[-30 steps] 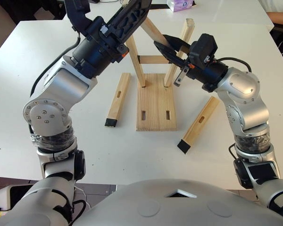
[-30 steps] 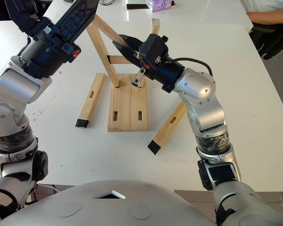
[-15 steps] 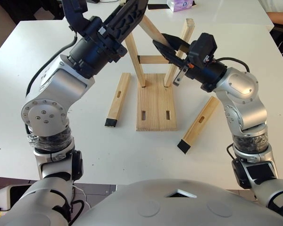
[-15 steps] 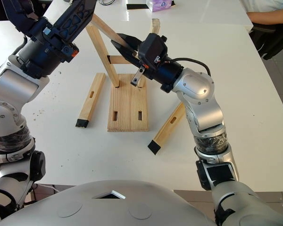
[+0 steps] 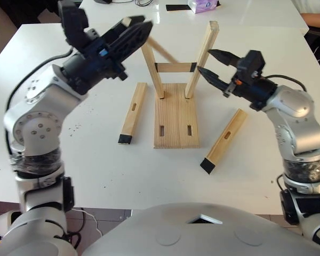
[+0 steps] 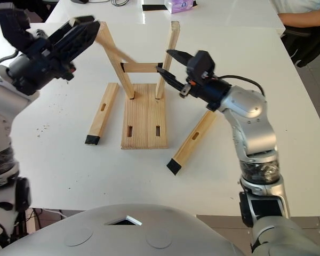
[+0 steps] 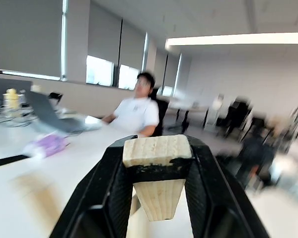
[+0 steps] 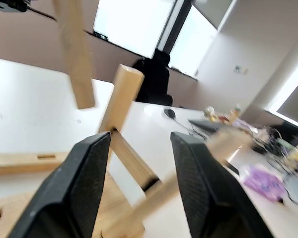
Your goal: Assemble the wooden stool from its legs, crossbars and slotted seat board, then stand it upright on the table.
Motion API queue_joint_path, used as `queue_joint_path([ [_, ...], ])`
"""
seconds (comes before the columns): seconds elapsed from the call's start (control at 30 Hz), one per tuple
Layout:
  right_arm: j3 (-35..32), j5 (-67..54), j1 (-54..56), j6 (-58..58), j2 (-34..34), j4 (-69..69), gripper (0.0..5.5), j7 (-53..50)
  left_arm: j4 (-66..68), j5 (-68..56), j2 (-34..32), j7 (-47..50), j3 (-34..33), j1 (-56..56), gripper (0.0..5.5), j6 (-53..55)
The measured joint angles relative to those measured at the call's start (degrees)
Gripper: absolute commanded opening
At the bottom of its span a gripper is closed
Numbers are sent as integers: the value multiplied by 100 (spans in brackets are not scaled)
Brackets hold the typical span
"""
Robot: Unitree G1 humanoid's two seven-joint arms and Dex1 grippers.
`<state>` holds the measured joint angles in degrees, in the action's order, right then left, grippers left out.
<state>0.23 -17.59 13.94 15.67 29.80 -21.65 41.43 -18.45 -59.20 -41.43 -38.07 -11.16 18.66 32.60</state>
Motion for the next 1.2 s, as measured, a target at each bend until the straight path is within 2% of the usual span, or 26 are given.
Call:
queue_joint_path([
  [0.07, -77, -10, 7, -31, 93, 118, 221, 56, 660, 616, -570, -1063, -27, -167, 132, -339],
  [0.13, -81, 14, 20, -73, 129, 269, 221, 62, 1046, 981, -875, -1632, -20, -208, 132, -576],
  [0.2, -58, 78, 69, -165, 128, 444, 221, 57, 1672, 1815, -1237, -2557, 228, -141, 132, -1308],
  [0.37, 66, 231, 276, -396, 22, 774, 221, 52, 2683, 2869, -986, -3582, 939, 318, 132, -2387],
  [0.6, 242, 425, 637, -678, -50, 1347, 221, 97, 3426, 3492, -317, -3993, 1420, 733, 132, -3129],
  [0.8, 310, 457, 735, -836, -54, 1621, 221, 213, 3999, 3838, -282, -4229, 1448, 820, 132, -3617],
  [1.2, 401, 517, 697, -904, -248, 1672, 221, 113, 5044, 4087, -83, -4817, 1474, 1697, 132, -4163],
])
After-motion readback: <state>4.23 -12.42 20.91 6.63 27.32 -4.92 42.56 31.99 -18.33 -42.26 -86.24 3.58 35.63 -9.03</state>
